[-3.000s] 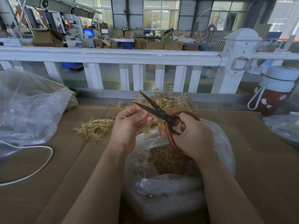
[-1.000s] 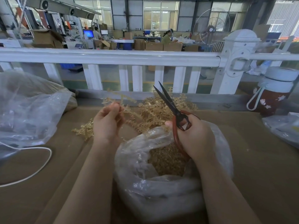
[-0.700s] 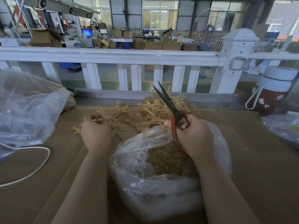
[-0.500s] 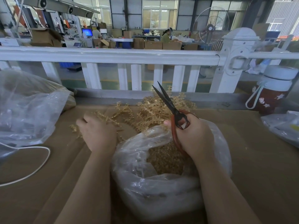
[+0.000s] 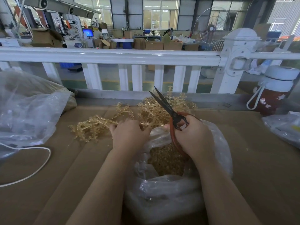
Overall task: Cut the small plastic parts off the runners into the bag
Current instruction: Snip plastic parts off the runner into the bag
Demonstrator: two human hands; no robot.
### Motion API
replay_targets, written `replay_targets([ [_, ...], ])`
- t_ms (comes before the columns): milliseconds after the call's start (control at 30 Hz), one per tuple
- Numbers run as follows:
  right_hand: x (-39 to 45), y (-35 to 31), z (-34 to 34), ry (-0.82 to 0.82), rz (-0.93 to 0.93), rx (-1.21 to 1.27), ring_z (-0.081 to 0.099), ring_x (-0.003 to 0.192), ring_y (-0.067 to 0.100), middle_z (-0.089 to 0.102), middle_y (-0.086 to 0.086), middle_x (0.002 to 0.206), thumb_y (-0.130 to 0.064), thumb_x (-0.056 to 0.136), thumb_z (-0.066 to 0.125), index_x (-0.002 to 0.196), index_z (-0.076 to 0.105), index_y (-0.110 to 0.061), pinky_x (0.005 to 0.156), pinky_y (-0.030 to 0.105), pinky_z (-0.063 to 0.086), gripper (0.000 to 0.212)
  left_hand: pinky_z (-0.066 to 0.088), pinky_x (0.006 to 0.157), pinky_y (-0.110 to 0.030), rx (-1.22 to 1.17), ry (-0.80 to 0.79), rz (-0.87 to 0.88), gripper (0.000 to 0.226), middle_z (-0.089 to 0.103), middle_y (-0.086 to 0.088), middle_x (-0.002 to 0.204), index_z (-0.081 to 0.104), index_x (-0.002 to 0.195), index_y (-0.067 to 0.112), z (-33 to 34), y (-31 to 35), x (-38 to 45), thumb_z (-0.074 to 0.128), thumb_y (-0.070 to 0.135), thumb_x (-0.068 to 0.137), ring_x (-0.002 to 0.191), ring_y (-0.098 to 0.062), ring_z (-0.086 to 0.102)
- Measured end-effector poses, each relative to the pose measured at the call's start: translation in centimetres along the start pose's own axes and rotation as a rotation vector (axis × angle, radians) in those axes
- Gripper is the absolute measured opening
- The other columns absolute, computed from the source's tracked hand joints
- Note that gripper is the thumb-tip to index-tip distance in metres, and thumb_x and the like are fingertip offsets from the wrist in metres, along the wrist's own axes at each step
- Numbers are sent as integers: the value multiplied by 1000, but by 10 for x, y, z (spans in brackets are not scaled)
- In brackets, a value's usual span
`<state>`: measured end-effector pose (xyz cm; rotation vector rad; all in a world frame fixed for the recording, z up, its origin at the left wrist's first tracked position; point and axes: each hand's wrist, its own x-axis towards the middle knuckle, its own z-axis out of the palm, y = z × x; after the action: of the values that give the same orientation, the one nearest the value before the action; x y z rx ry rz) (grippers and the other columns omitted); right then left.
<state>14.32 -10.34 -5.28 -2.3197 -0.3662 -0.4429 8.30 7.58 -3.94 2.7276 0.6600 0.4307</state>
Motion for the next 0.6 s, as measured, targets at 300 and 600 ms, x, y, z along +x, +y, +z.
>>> replay_targets([
  [300, -1, 0, -1, -5, 35, 64, 57, 81, 1, 61, -26, 86, -75, 73, 71, 97, 60, -35, 66, 20, 39, 48, 24, 108, -46, 91, 20, 66, 30, 71, 8, 96, 64, 111, 26, -4, 2, -1, 57, 45, 90, 94, -16, 64],
  [600, -4, 0, -1, 45, 2, 107, 61, 84, 4, 67, -19, 91, -80, 75, 61, 100, 63, -31, 67, 19, 40, 55, 44, 72, -34, -3, 174, 92, 16, 61, 0, 91, 55, 111, 14, -6, 7, -2, 48, 20, 99, 82, -24, 60],
])
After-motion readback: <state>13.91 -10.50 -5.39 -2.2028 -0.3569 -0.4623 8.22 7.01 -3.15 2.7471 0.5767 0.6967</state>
